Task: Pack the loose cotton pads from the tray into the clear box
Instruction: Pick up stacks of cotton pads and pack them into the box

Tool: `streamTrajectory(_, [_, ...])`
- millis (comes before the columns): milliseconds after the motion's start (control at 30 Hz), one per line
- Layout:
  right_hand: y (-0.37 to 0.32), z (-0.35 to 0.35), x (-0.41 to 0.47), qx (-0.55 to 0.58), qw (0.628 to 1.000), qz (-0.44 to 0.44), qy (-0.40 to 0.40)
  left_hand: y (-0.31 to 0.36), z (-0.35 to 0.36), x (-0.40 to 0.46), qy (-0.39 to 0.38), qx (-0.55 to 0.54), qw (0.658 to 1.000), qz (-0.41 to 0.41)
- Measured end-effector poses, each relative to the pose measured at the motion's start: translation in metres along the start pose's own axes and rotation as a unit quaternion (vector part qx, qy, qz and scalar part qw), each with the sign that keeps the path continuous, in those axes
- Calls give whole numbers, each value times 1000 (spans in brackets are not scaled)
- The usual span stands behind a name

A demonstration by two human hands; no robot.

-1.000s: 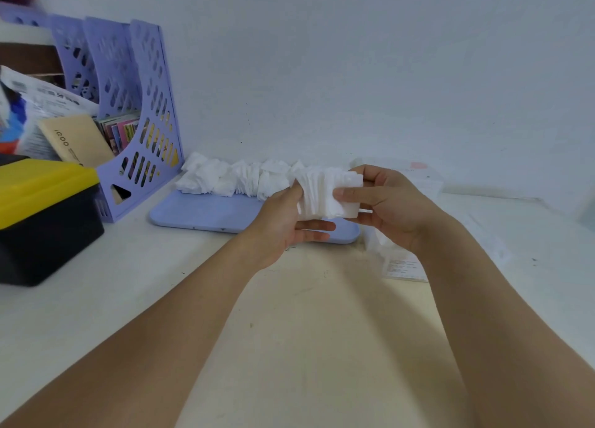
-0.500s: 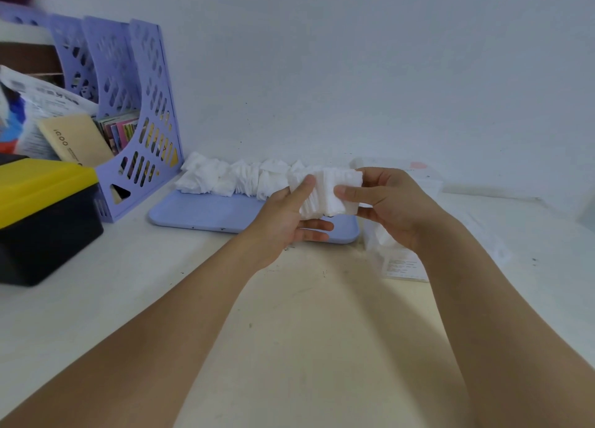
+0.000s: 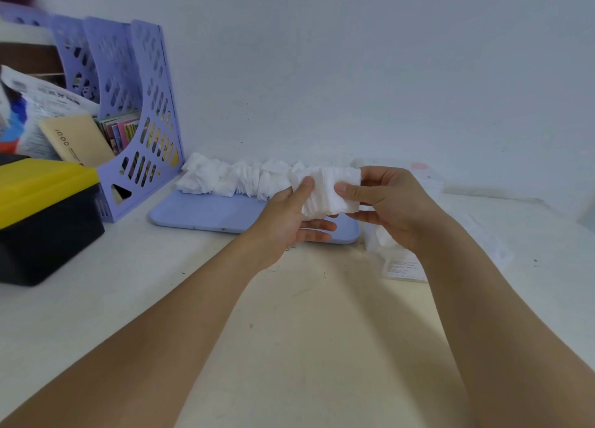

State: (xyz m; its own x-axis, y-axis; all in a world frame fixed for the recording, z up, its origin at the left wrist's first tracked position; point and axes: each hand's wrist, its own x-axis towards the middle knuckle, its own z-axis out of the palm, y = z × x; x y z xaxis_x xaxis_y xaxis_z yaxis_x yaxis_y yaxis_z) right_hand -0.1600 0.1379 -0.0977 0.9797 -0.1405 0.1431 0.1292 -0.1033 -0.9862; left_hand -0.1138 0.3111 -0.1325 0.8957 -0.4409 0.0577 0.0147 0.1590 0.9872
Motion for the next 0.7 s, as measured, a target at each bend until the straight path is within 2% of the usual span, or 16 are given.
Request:
streamTrajectory(233, [0,9,2,-27,994,-90,61,1,3,0,53,-77,995,-27])
streamTrajectory(400, [1,10,2,-34,993,-106,46,1,4,1,64,-77,994,-40])
streamTrajectory(533, [1,7,3,-14,996,-86,24,2,3,0,60,-81,994,-38])
streamTrajectory(700, [-1,1,3,68,997,-29,12,1,1,2,60,-68,995,-29])
